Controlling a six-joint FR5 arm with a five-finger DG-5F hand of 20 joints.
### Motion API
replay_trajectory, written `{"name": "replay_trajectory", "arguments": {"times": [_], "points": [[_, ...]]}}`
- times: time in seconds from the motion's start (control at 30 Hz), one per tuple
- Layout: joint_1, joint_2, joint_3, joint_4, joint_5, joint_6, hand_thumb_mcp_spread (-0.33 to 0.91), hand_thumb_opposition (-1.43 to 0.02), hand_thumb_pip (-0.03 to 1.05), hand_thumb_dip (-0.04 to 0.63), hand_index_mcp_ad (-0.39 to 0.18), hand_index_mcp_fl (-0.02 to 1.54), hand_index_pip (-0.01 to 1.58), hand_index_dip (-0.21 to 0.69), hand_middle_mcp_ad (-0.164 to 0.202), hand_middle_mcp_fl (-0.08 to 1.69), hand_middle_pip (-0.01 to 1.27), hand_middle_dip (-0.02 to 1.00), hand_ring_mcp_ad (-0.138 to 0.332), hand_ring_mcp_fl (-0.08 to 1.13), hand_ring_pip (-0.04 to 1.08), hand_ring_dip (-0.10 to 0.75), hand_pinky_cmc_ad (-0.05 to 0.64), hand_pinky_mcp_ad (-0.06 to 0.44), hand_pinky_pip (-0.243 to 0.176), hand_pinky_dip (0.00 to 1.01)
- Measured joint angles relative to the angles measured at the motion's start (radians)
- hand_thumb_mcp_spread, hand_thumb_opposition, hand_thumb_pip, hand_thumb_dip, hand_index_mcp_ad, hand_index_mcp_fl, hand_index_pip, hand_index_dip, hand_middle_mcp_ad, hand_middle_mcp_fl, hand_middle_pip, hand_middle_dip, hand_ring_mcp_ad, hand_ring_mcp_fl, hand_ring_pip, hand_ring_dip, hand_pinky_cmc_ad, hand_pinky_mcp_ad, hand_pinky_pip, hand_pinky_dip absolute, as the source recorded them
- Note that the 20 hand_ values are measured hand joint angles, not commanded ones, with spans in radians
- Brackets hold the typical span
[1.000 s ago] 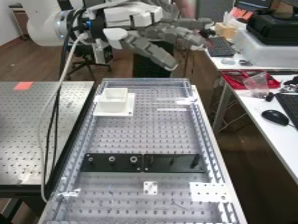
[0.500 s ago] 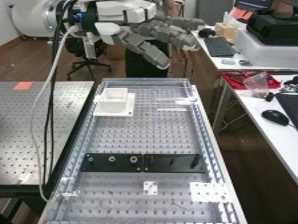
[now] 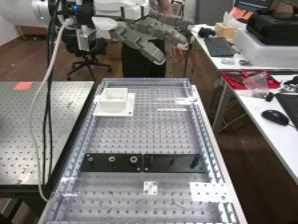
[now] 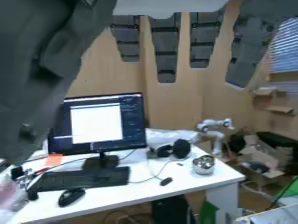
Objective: Grab the chopstick and place it in the clear container
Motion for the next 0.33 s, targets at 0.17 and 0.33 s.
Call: {"name": "replay_trajectory", "arguments": {"times": [0.17, 0.33], "points": [[-0.007, 0.014, -0.004, -0.003, -0.031, 0.002, -0.23, -0.88, 0.81, 0.0, -0.038, 0.07, 0.1, 0.075, 0.136, 0.15, 0.13, 0.3, 0.192, 0.05, 0.11, 0.129, 0.417, 0.394, 0.003, 0.28], [-0.011, 0.02, -0.013, 0.013, -0.059, 0.005, -0.21, -0.88, 0.81, -0.002, -0.045, 0.07, 0.1, 0.08, 0.127, 0.15, 0.13, 0.3, 0.192, 0.05, 0.11, 0.129, 0.417, 0.394, 0.003, 0.27]]}}
